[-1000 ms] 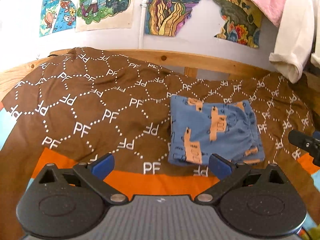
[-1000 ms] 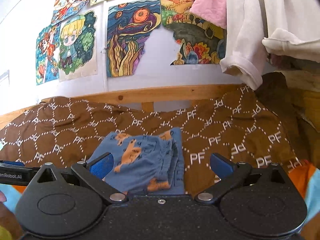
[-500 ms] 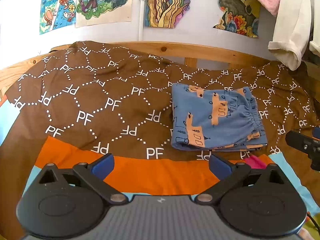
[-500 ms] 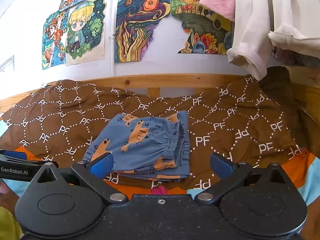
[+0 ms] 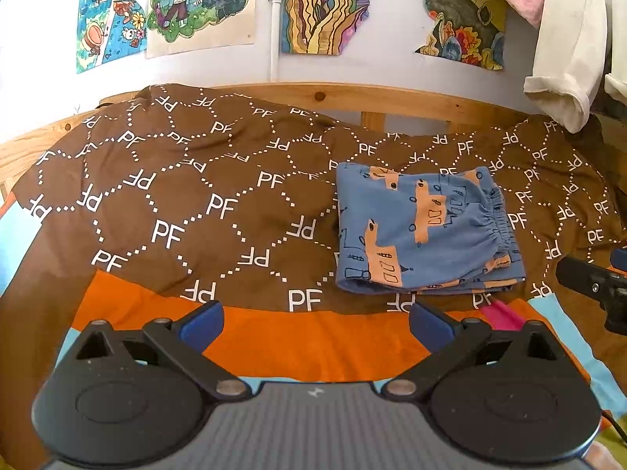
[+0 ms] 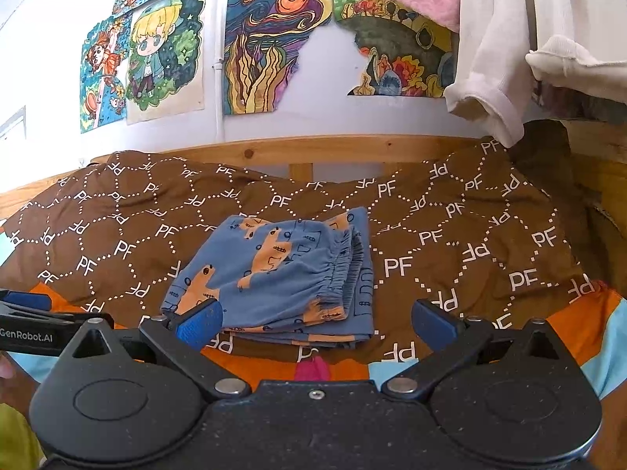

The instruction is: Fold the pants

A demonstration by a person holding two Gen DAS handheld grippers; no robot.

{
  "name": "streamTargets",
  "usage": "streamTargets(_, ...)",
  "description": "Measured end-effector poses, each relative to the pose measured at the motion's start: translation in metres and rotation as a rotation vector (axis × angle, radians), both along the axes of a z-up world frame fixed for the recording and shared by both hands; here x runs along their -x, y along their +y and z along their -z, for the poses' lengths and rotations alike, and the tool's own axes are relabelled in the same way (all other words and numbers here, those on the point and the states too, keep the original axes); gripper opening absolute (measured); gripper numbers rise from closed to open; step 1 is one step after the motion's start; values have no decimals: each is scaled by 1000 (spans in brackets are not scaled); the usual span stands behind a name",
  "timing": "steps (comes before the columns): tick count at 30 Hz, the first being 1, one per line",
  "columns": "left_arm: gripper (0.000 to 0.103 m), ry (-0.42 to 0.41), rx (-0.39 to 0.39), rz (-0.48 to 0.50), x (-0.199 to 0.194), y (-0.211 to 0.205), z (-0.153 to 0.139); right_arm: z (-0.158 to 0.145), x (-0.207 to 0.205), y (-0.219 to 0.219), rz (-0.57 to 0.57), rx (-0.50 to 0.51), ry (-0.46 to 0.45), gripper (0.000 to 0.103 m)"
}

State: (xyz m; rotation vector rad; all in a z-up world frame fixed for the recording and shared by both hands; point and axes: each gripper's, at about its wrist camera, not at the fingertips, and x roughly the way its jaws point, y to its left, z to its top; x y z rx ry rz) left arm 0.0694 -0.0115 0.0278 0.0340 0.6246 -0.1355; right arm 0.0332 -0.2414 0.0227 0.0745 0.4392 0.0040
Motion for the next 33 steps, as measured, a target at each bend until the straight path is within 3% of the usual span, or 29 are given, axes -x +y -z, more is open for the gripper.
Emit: streamTargets(33,103,8,-7,14,2,0,0,4,-2,2,-13,-4,20,102)
